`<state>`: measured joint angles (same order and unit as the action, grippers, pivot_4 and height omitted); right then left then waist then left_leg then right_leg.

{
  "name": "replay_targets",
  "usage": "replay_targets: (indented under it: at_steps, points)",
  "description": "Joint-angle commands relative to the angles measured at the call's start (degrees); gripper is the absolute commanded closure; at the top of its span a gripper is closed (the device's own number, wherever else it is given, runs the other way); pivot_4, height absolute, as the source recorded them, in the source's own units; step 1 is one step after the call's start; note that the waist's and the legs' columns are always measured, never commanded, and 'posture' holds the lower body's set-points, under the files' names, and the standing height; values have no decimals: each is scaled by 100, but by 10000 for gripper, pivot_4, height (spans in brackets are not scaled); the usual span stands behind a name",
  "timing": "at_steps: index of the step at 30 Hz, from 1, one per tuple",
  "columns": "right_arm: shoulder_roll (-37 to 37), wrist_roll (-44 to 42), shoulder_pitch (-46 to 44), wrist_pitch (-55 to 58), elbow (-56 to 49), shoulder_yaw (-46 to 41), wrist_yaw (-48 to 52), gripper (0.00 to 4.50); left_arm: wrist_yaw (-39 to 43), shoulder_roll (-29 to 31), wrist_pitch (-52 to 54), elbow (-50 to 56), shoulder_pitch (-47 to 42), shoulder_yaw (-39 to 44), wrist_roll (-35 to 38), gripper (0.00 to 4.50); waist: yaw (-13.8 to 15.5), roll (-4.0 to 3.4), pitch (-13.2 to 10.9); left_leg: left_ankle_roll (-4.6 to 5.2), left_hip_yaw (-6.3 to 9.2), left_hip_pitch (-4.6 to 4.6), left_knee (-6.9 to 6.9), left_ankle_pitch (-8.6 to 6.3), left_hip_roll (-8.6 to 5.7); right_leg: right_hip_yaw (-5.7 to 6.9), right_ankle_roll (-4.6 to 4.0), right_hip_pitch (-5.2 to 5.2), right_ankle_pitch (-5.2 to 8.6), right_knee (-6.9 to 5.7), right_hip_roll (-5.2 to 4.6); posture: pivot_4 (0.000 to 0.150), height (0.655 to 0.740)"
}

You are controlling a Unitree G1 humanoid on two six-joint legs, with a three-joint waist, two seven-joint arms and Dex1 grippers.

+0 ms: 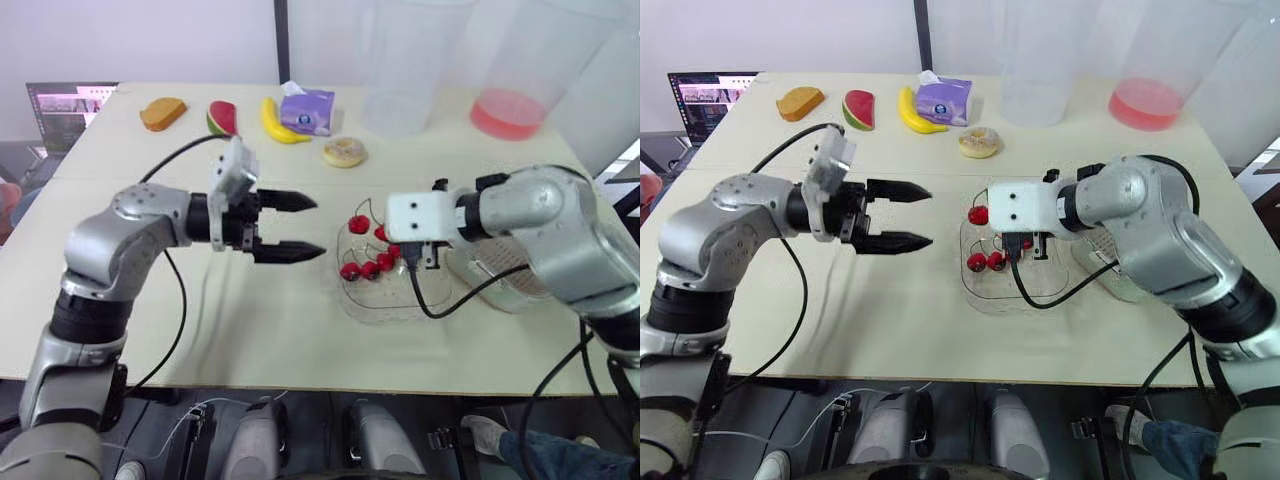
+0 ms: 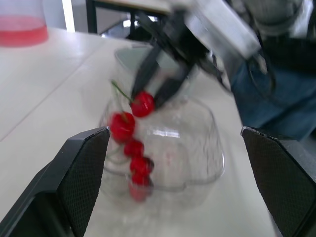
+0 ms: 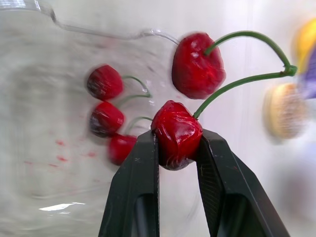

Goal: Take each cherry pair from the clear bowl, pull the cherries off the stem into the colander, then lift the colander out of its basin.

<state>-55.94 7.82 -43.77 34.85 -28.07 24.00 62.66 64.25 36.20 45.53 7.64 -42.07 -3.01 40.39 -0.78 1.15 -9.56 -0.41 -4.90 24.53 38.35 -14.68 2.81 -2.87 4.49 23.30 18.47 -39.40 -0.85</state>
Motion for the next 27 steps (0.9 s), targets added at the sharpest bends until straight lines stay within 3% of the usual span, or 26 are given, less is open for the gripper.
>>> replay_targets:
  at_steps: [1,11,27]
  points:
    - [-10,575,308,-908,-266,-201,-601,39228,-416,-371,660,-248,-421,217,434,0,-2,0,0,-4,1,0,1,2,1,0,0,0,0,0,1,1500,7400]
    - [206,1268,544,-1516,-331,-258,-745,39228,-961,-1077,860,-1153,-951,-16,21,0,-5,0,0,-51,1,-4,0,30,4,-3,-1,2,0,-5,10,1500,7400]
    - [419,1491,683,-1393,-429,-368,-437,39228,-1209,-1591,1005,-1245,-889,-238,-228,0,0,0,0,-53,2,-4,0,31,3,-3,-1,1,0,-5,9,1500,7400]
